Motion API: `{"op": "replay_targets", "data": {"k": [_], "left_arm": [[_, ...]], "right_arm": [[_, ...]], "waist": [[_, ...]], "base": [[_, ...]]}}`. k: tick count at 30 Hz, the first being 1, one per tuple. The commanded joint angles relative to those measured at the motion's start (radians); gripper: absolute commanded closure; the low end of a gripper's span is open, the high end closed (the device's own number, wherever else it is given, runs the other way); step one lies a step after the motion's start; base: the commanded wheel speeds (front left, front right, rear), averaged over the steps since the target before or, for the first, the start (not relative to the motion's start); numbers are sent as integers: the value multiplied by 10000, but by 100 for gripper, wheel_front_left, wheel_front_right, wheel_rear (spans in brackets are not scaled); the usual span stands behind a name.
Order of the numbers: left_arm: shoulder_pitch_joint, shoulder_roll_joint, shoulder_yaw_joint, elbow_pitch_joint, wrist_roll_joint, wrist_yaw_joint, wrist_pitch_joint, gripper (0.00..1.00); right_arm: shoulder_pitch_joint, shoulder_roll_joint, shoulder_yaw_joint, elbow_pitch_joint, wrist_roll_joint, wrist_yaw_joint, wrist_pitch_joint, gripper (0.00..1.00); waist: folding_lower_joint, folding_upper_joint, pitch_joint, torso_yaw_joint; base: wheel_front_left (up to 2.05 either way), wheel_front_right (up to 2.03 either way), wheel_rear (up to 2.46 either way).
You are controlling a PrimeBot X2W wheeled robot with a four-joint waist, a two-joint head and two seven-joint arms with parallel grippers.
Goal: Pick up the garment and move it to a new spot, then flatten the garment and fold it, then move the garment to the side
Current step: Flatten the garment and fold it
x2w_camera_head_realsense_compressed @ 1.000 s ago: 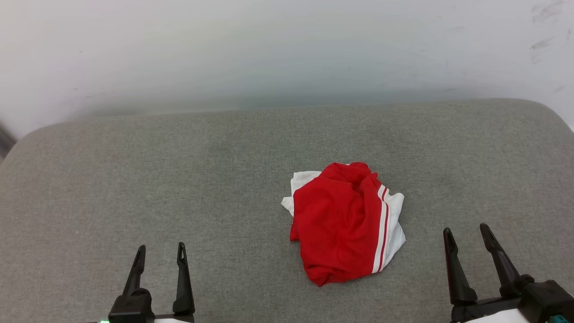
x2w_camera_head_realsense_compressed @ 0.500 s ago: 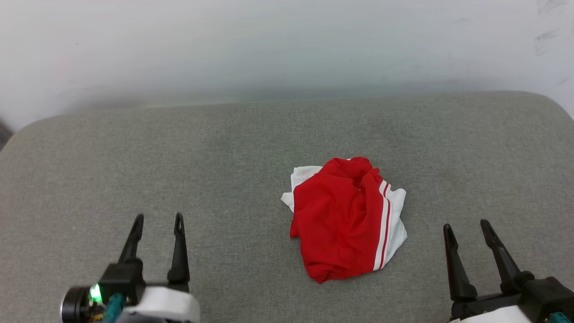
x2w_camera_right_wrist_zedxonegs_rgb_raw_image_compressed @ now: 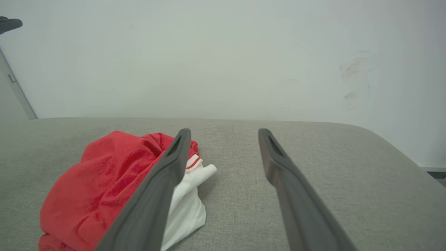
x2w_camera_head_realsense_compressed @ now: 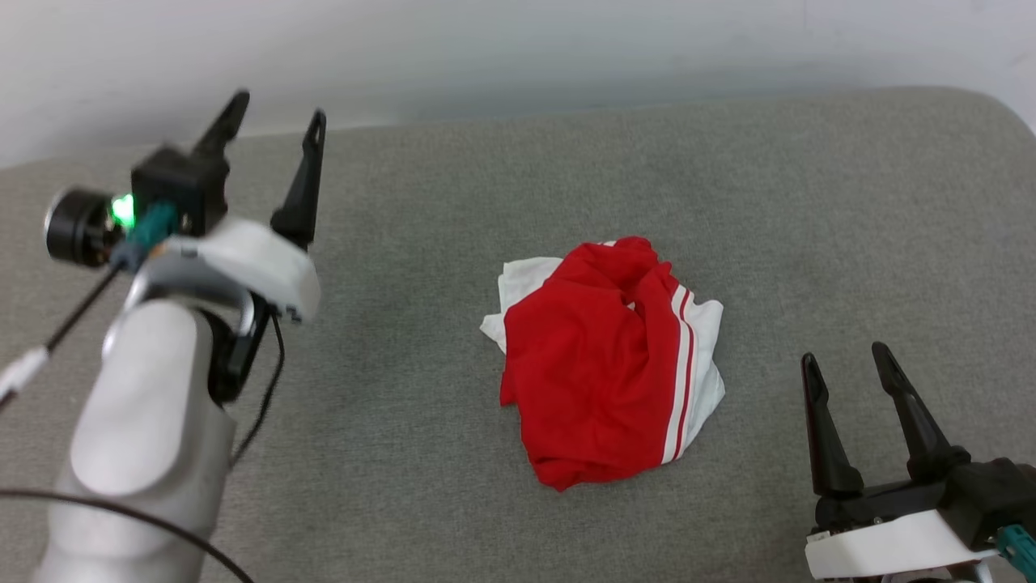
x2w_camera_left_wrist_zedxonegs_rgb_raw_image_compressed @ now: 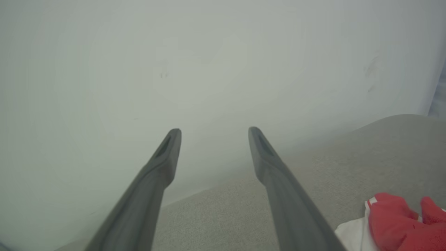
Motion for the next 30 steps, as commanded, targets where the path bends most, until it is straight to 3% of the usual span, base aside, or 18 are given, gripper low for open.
{"op": "replay_targets", "data": {"k": [1, 5, 14, 20, 25, 26, 30], "left_arm": [[-542, 188, -258, 120, -147, -35, 457, 0], [-1979, 723, -1469, 368, -992, -54, 1865, 0], [-4568, 2065, -5283, 596, -4059, -52, 6110, 0], [-5700, 2572, -7440, 515, -5992, -54, 8513, 0], [-6411, 2574, -8712, 702, -7049, -54, 9441, 0], [-6722, 2519, -9495, 840, -7455, -55, 9830, 0], [-6902, 2548, -10374, 1007, -7647, -55, 10099, 0]], "right_arm": [[-175, 23, -18, -50, -24, -7, -20, 0], [-430, 21, 11, -105, -2, -7, -20, 0], [-958, 21, 78, -184, 75, -7, -20, 0], [-1309, 21, 142, -168, 177, -7, -20, 0], [-1592, 21, 220, -196, 229, -7, -20, 0], [-1697, 20, 272, -189, 277, -7, -20, 0], [-1772, 21, 314, -199, 337, -7, -20, 0]], "waist": [[-1, -1, 332, -175], [-1, -1, 765, -358], [-1, -1, 1651, -760], [-1, -1, 2213, -1032], [-1, -1, 2629, -1251], [-1, -1, 2831, -1395], [-1, -1, 2989, -1497]], "base": [[0, 0, 0], [0, 0, 0], [0, 0, 0], [0, 0, 0], [0, 0, 0], [0, 0, 0], [0, 0, 0]]}}
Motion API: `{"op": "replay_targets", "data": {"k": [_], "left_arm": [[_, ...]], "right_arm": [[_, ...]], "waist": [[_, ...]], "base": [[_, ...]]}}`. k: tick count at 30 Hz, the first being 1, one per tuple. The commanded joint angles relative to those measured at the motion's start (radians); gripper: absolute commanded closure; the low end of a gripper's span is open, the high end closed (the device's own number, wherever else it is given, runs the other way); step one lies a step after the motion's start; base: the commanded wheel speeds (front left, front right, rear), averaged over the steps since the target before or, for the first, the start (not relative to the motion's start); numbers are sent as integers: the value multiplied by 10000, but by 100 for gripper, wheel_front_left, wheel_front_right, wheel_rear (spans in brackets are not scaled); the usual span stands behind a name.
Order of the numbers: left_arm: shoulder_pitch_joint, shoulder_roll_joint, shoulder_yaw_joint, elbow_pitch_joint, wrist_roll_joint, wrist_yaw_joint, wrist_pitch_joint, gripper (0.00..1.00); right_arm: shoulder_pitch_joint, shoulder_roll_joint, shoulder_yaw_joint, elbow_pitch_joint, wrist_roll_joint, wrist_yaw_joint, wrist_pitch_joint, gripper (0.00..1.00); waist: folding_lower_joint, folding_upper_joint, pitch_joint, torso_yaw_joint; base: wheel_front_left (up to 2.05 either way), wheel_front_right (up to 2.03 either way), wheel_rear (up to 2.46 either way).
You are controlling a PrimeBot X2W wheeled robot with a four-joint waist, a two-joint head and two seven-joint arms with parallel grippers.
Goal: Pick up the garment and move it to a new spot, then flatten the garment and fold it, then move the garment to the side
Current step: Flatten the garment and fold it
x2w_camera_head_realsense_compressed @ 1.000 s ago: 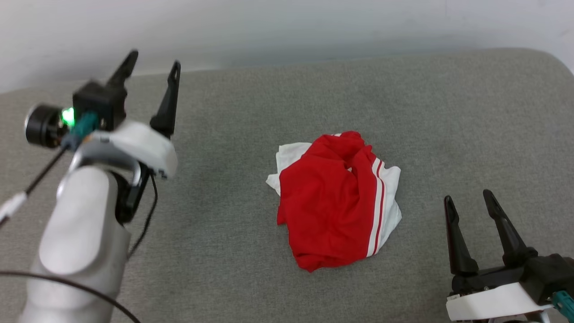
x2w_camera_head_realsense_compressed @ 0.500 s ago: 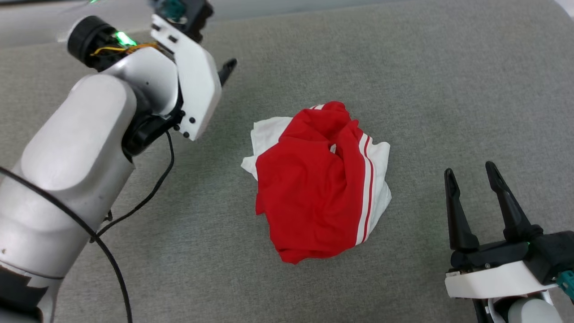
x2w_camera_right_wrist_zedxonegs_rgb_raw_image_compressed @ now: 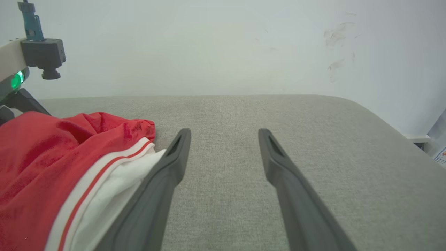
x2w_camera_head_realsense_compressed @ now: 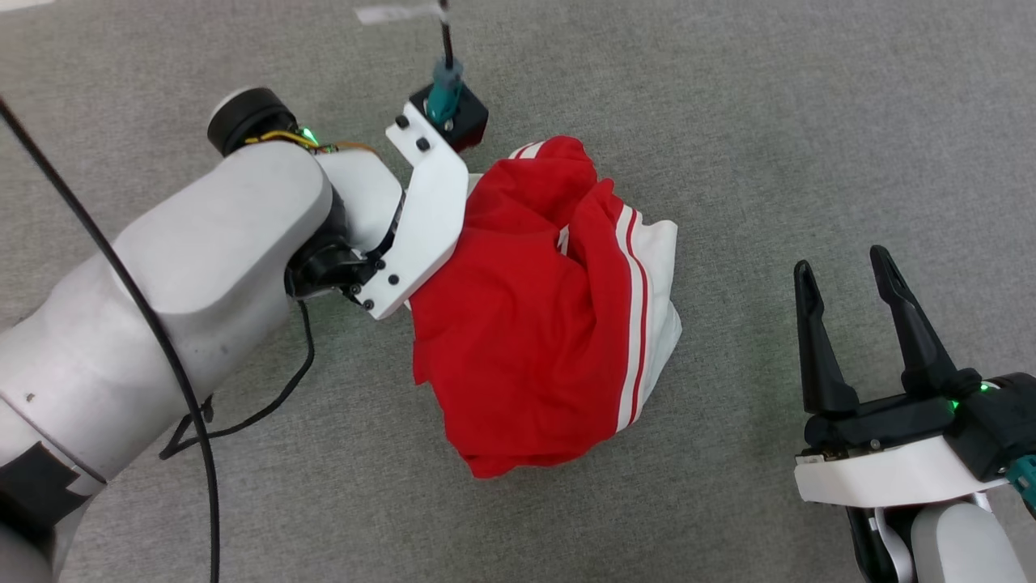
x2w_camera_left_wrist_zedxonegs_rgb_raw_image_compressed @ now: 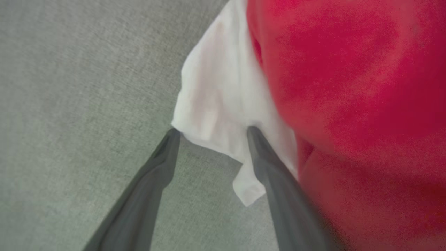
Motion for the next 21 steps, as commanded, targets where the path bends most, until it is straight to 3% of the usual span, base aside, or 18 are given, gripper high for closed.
{"op": "replay_targets", "data": {"k": [1, 5, 6, 7, 16, 21], "left_arm": [[-138, 83, -221, 77, -37, 1, 60, 0], [-8, 147, -902, 246, -143, 1, 141, 0], [91, 140, -1033, 261, -189, 0, 20, 73], [107, 118, -1054, 315, -236, 0, -142, 100], [-347, 355, -1000, 231, -240, 0, -1680, 100], [-98, 1151, -1004, 464, -629, 0, -2248, 100]], "right_arm": [[-113, 21, 16, -40, 78, -7, -20, 0], [-228, 21, 36, -14, 127, -7, -20, 0], [-221, 21, -4, -3, 139, -7, -20, 0], [-202, 20, -41, 11, 118, -7, -20, 0], [13, 20, -45, 139, -99, -7, -20, 0], [239, 20, -74, 212, -228, -7, -20, 0]], "waist": [[-2, 0, 107, -85], [-2, 0, 226, -161], [-2, 0, 237, -148], [-2, 0, 214, -120], [-2, 0, -520, 435], [-2, 0, -1014, 812]], "base": [[0, 0, 0], [0, 0, 0], [0, 0, 0], [0, 0, 0], [0, 0, 0], [0, 0, 0]]}}
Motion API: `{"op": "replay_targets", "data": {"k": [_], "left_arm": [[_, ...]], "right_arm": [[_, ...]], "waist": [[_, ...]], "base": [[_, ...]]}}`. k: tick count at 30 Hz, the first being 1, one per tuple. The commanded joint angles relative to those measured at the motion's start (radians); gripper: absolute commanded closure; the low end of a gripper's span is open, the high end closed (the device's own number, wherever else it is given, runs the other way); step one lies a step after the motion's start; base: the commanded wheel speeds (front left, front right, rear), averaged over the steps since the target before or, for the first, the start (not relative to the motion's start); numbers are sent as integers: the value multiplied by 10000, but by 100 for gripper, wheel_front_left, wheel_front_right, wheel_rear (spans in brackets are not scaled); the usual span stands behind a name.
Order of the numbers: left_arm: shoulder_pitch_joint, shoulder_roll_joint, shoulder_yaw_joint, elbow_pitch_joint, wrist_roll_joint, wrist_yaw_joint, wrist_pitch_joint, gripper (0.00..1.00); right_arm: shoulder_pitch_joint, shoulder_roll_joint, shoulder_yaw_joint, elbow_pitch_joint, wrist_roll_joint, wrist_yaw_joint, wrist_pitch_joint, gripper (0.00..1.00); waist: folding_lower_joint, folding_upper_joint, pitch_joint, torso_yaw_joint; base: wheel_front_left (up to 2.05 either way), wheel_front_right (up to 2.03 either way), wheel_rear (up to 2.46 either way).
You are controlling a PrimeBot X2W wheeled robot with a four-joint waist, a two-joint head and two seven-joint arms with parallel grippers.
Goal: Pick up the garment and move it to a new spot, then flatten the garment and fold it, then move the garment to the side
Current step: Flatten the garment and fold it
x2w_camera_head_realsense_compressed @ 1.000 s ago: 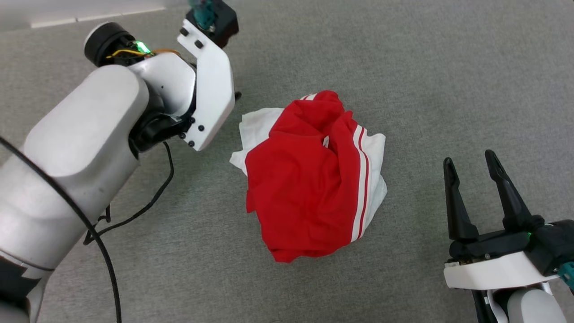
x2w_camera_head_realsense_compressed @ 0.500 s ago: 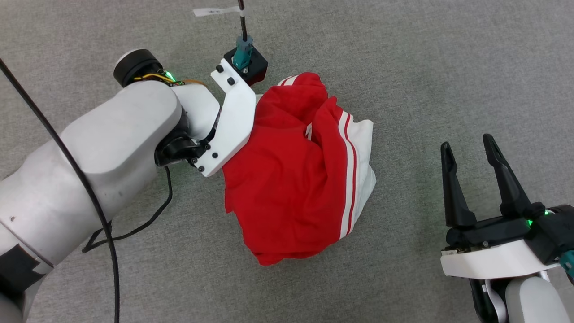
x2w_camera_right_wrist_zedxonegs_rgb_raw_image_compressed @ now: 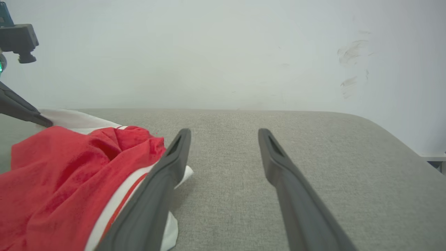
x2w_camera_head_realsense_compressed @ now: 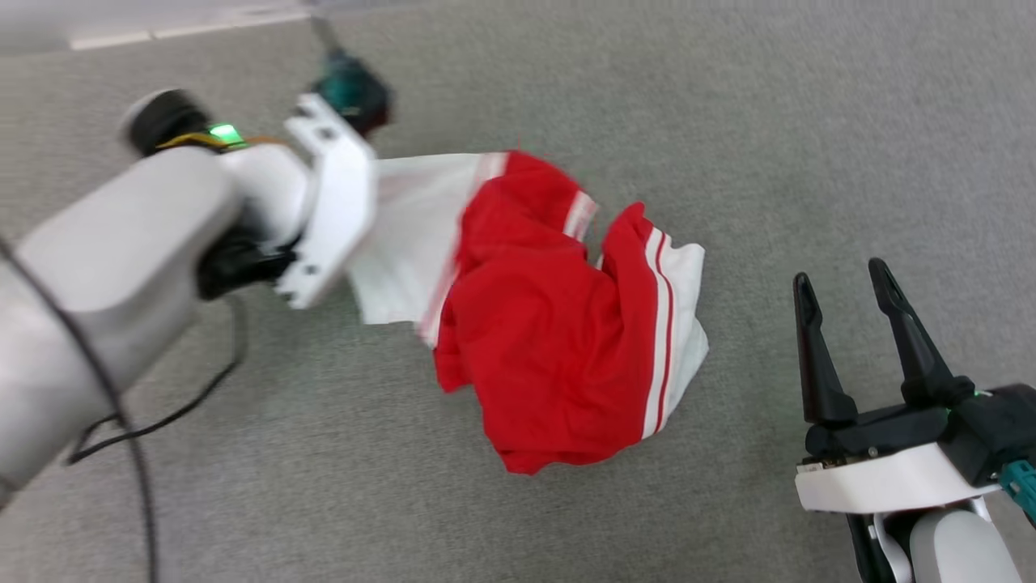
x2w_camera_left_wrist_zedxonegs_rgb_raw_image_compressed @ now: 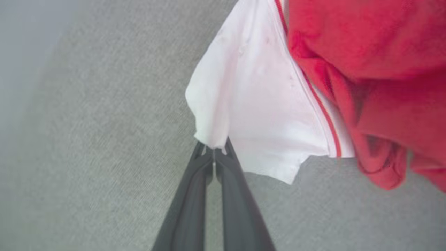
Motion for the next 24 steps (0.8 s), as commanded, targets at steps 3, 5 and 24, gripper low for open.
{"op": "replay_targets", "data": {"k": [3, 5, 24], "left_arm": [[438, 772, 4, 292, -231, 0, -163, 100], [720, 1230, 11, 533, -385, 1, -216, 100], [2525, 1700, 1158, 748, -252, 1445, -5419, 0]], "right_arm": [[218, 20, -61, 48, -81, -7, -20, 0], [301, 20, -75, 71, -118, -7, -20, 0], [-460, 22, -475, -138, -1143, -7, -20, 0]], "waist": [[0, 0, -402, 347], [0, 0, -485, 412], [0, 0, -1759, 805]], "base": [[0, 0, 0], [0, 0, 0], [0, 0, 0]]}}
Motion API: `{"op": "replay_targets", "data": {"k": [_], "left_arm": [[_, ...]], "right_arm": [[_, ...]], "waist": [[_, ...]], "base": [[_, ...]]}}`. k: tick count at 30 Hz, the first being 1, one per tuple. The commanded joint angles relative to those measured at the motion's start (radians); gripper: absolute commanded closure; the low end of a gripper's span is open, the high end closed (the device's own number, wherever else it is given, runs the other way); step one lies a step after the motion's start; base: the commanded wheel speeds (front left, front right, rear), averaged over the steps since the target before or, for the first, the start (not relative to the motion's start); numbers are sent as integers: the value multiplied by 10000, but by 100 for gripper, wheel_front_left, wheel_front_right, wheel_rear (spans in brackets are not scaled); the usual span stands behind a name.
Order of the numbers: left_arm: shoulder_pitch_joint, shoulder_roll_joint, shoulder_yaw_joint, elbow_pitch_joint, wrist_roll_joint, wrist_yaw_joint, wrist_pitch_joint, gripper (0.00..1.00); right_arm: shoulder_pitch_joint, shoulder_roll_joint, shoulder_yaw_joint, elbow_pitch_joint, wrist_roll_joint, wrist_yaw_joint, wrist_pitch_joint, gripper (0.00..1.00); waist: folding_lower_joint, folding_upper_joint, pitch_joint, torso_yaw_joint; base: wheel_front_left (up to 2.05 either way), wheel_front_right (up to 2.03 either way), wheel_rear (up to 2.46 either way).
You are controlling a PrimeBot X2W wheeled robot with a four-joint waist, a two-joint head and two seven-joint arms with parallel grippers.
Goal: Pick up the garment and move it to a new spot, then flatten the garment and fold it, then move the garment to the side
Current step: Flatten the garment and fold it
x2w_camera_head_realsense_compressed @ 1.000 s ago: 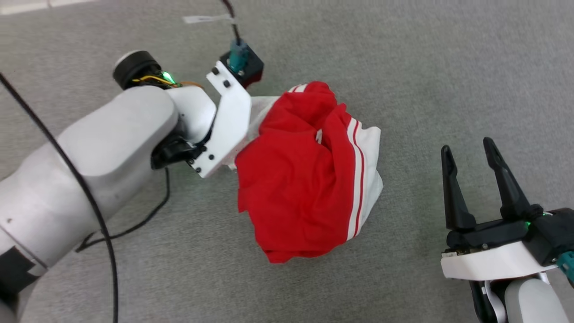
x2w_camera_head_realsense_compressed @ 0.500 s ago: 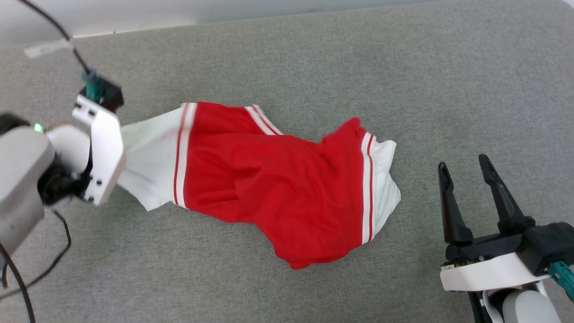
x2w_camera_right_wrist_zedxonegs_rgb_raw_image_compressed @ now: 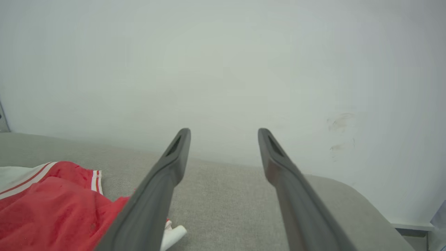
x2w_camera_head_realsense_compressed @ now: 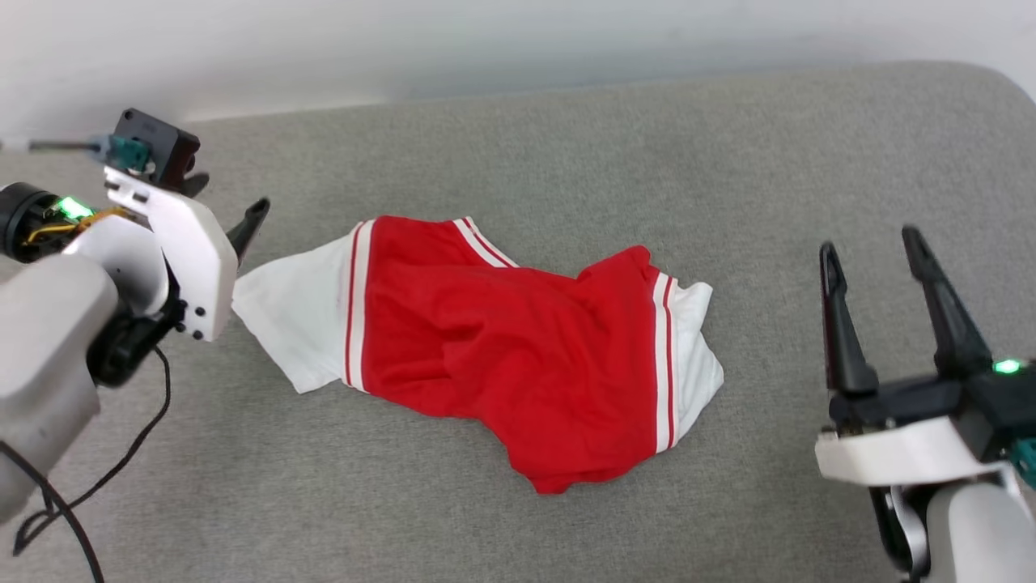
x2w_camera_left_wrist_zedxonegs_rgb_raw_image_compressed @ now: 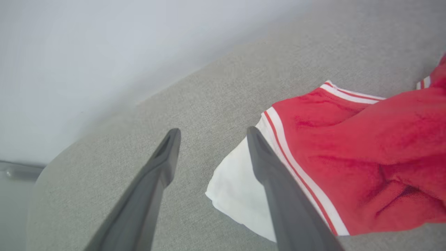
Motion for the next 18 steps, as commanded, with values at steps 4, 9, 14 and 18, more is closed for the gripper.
{"op": "replay_targets", "data": {"k": [4, 9, 14, 18], "left_arm": [[811, 128, 378, -727, 388, 1070, -1951, 0], [2019, 311, 969, -1659, 428, 2638, -3734, 0], [3504, 297, 2358, -3029, 795, 4170, -4098, 0], [5213, -71, 4089, -4371, 2003, 5217, -4090, 0]], "right_arm": [[-875, -221, 144, 76, -593, -7, -20, 0], [-1710, -1155, 893, 976, -521, -7, -20, 0], [-2773, -2387, 2403, 2501, 454, -7, 730, 0], [-3599, -3618, 4094, 2932, 1946, -7, 2534, 0]], "waist": [[1, 0, -394, 195], [1, 0, -635, 305], [1, 0, -791, 385], [1, 0, -775, 480]], "base": [[0, 0, 0], [0, 0, 0], [0, 0, 0], [0, 0, 0]]}}
